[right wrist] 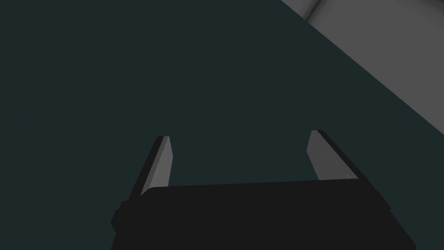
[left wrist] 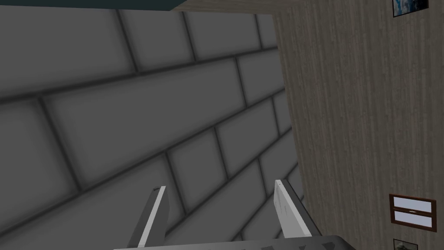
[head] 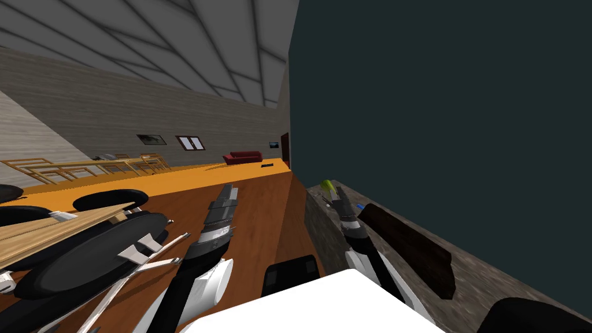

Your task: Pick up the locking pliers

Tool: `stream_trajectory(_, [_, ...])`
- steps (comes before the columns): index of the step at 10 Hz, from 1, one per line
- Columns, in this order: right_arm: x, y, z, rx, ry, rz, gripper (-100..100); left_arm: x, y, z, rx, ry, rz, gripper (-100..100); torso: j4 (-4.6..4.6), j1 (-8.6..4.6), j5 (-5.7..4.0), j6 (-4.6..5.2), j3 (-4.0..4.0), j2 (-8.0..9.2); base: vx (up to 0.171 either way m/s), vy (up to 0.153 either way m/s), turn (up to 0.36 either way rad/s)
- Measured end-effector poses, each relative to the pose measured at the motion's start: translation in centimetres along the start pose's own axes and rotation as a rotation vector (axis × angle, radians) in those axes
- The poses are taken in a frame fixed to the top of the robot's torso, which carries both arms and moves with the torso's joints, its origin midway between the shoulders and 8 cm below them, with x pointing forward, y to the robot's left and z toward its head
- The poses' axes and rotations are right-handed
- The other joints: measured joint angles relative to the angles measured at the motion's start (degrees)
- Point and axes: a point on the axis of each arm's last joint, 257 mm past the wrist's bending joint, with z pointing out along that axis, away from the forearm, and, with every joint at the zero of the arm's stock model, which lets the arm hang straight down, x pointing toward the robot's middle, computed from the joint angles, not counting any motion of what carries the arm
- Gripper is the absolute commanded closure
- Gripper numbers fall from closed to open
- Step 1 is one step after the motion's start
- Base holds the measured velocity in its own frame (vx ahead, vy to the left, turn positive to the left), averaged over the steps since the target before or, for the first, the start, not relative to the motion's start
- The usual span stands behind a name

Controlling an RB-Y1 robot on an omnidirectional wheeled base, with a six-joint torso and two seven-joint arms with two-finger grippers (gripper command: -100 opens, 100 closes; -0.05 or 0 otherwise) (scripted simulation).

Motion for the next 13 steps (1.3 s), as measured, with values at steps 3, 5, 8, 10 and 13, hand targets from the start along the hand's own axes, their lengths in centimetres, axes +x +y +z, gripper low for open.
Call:
stream_trajectory(3, [0.1,-4.3,-3.8,0.136,0.081,-0.053,-100,0.0,0.0,0.0,0.0,0.0,0.0,0,-0.01,0.1,0.02,0.0,-0.03,-0.05,0.026,0.051,0.019])
stream_trajectory(5, [-0.2,-6.1,-5.8,0.197,0.12,-0.078,-100,0.0,0.0,0.0,0.0,0.0,0.0,0,0.0,0.06,0.01,0.0,0.01,0.01,0.013,0.055,0.032])
stream_trajectory(8, [-0.7,-9.5,-10.2,0.332,0.195,-0.129,-100,0.0,0.0,0.0,0.0,0.0,0.0,0,-0.02,0.17,0.05,0.0,-0.06,-0.1,0.044,0.074,0.031])
stream_trajectory(10, [-1.5,-10.9,-12.8,0.406,0.235,-0.156,-100,0.0,0.0,0.0,0.0,0.0,0.0,0,0.0,0.07,0.02,-0.01,-0.02,-0.03,0.022,0.046,0.023])
stream_trajectory(13, [-2.7,-13.6,-18.6,0.544,0.313,-0.208,-100,0.0,0.0,0.0,0.0,0.0,0.0,0,-0.03,0.1,0.03,0.0,-0.08,-0.14,0.059,0.064,0.046])
